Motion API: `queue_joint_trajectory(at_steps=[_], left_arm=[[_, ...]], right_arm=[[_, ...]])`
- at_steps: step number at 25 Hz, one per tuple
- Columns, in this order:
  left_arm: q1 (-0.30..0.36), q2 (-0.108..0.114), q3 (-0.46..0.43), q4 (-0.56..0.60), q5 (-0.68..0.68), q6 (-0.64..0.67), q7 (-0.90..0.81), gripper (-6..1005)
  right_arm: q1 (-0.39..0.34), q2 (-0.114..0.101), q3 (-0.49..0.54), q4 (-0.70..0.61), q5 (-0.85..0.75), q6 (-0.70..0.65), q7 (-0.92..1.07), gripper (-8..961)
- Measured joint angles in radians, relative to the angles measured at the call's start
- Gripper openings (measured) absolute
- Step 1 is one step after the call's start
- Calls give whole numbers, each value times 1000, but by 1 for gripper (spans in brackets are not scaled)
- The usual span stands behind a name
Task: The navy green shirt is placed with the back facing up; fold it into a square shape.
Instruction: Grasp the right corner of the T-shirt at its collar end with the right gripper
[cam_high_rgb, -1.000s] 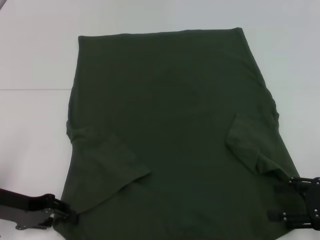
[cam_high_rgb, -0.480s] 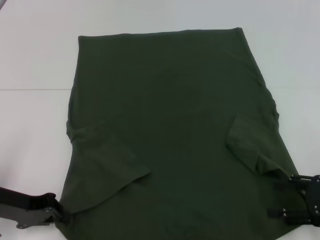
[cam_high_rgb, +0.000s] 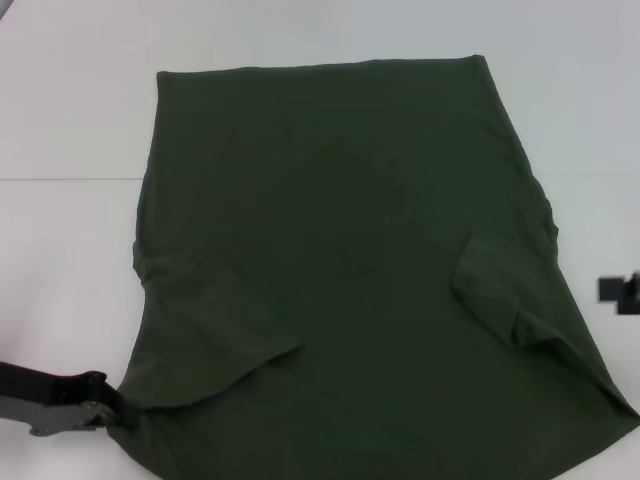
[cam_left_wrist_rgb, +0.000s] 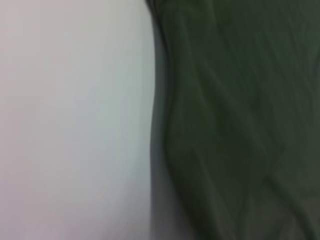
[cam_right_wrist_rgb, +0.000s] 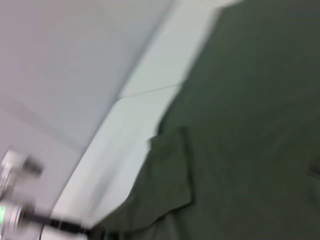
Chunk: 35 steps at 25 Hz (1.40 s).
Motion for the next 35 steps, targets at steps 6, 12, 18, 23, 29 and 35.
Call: queue_joint_trajectory(at_steps=[6,12,18,23,29,35], left_arm=[[-3,24,-2,4,-14,9,35,4],[-8,27,7,10,-31,19,59,4],[-13,27,7,4,-32,21,73,4],[-12,27,1,4,-37,26,76,5],[-9,27,1,7,-41,30,77,5],[-8,27,0,5,-43,30,78,5]], right_arm=[[54,-58,-5,-68,-135,-5,337,854],[94,-45,-9,-80,-402,14,372,854],[86,-32,-56,-6,-459,102,369,852],[86,-3,-114,27,-469,161,363,852],[91,13,-153,28,-488,193,363,853],[88,34,-154,28,-486,215,336,853]])
